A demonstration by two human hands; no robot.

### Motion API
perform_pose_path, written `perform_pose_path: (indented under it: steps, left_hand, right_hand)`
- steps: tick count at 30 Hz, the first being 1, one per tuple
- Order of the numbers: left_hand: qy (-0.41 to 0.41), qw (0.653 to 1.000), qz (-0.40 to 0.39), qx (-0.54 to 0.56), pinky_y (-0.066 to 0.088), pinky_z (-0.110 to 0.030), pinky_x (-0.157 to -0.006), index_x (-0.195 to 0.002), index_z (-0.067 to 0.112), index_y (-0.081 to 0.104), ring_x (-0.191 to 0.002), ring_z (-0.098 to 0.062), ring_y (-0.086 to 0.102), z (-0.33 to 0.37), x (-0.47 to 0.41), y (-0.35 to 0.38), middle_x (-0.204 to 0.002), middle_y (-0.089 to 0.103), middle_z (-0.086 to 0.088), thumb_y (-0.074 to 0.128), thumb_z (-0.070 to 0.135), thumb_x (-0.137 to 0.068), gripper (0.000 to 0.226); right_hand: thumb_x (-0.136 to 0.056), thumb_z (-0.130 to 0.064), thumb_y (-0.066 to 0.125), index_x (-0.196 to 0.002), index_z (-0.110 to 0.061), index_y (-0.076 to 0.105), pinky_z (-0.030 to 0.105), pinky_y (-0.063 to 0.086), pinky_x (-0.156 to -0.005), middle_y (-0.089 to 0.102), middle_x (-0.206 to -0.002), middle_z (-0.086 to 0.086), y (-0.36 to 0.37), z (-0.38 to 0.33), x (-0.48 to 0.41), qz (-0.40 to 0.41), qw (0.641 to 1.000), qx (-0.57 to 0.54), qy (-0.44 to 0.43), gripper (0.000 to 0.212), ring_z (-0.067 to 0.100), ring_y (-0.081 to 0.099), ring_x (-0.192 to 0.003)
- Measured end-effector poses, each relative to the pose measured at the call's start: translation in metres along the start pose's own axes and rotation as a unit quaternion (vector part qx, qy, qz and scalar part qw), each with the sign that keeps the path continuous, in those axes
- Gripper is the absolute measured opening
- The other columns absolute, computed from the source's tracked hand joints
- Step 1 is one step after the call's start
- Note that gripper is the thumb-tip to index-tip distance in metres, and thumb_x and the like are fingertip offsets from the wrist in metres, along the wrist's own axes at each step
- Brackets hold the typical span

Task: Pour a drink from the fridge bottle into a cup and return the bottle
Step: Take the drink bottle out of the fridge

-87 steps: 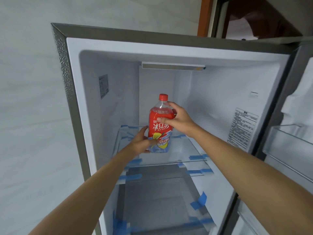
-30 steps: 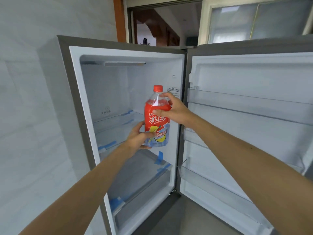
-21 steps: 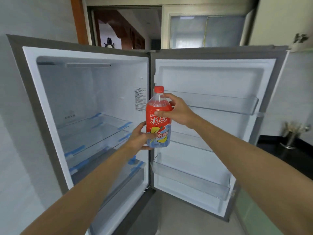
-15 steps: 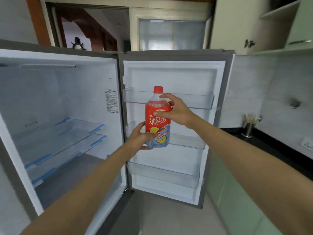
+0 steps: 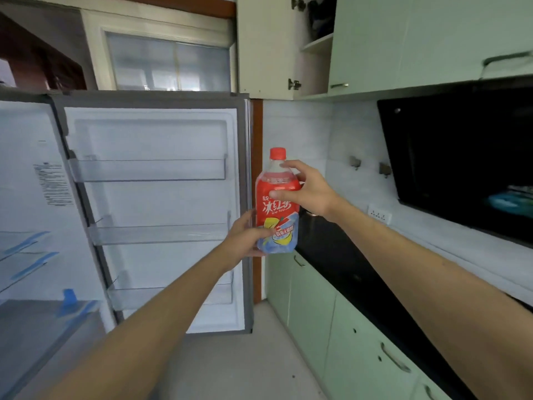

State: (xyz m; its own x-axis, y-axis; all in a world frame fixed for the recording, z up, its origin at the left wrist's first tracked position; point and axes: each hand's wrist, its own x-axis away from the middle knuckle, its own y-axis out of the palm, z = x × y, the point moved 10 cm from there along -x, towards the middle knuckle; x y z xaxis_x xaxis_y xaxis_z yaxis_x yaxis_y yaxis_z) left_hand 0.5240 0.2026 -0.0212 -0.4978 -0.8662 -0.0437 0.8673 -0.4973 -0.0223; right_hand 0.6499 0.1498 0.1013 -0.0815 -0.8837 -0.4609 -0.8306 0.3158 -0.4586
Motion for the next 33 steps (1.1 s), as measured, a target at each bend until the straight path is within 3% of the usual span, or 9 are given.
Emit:
perform_pose_path:
  steps: [2,6,10,13,18,27,33]
  left_hand:
    - [0.003,1.0,-0.028,0.006,0.058,-0.056,-0.087,-0.131,0.024,0.054,-0.11,-0.028,0.067,-0.003,0.002,0.04,-0.123,0.067,-0.005,0.08,0.012,-0.082,0.057]
    - [0.007,0.997,-0.08,0.002,0.062,-0.043,-0.079,-0.131,0.026,0.052,-0.103,-0.021,0.069,-0.006,0.016,0.122,-0.116,0.068,0.0,0.077,0.011,-0.084,0.055]
    - [0.0,0.992,-0.125,0.002,0.061,-0.049,-0.083,-0.134,0.025,0.051,-0.105,-0.025,0.07,-0.017,0.034,0.2,-0.115,0.07,-0.004,0.079,0.01,-0.082,0.061]
    - [-0.003,0.986,-0.164,0.007,0.062,-0.047,-0.08,-0.134,0.025,0.051,-0.102,-0.026,0.072,-0.024,0.049,0.26,-0.113,0.071,-0.005,0.08,0.01,-0.081,0.062]
    - [-0.003,0.969,-0.246,0.007,0.059,-0.052,-0.087,-0.131,0.026,0.052,-0.107,-0.029,0.07,-0.027,0.085,0.362,-0.118,0.069,-0.009,0.078,0.009,-0.083,0.058]
    - [-0.01,0.921,-0.389,0.003,0.059,-0.054,-0.087,-0.137,0.024,0.05,-0.109,-0.029,0.069,-0.035,0.147,0.533,-0.119,0.069,-0.01,0.079,0.009,-0.083,0.063]
    - [-0.016,0.881,-0.473,0.006,0.057,-0.055,-0.088,-0.132,0.028,0.049,-0.11,-0.029,0.068,-0.039,0.195,0.629,-0.118,0.068,-0.013,0.077,0.009,-0.084,0.058]
  right_hand:
    - [-0.076,-0.034,0.083,-0.134,-0.028,0.047,0.028,0.06,-0.078,0.059,-0.113,-0.012,-0.032,0.01,0.023,0.011,1.0,0.009,0.017,0.069,0.012,0.066,-0.098]
    - [-0.076,-0.028,0.084,-0.132,-0.026,0.047,0.036,0.06,-0.085,0.06,-0.119,-0.003,-0.096,0.027,0.076,0.039,0.998,0.019,0.039,0.067,0.016,0.065,-0.103]
    - [-0.075,-0.027,0.085,-0.132,-0.025,0.047,0.036,0.06,-0.084,0.06,-0.109,-0.011,-0.156,0.041,0.134,0.066,0.994,0.052,0.066,0.069,0.015,0.067,-0.1]
    - [-0.072,-0.03,0.087,-0.134,-0.02,0.047,0.037,0.061,-0.083,0.063,-0.113,-0.005,-0.203,0.05,0.178,0.088,0.989,0.082,0.083,0.074,0.015,0.068,-0.099]
    - [-0.07,-0.031,0.088,-0.132,-0.021,0.049,0.036,0.061,-0.082,0.065,-0.111,-0.004,-0.278,0.056,0.258,0.131,0.977,0.117,0.12,0.073,0.015,0.069,-0.098]
    - [-0.069,-0.033,0.088,-0.128,-0.021,0.049,0.038,0.061,-0.082,0.066,-0.112,-0.002,-0.398,0.061,0.402,0.24,0.933,0.171,0.205,0.072,0.017,0.069,-0.098]
    - [-0.073,-0.032,0.086,-0.127,-0.024,0.047,0.032,0.061,-0.079,0.064,-0.113,-0.003,-0.457,0.057,0.489,0.301,0.892,0.214,0.262,0.068,0.015,0.068,-0.097]
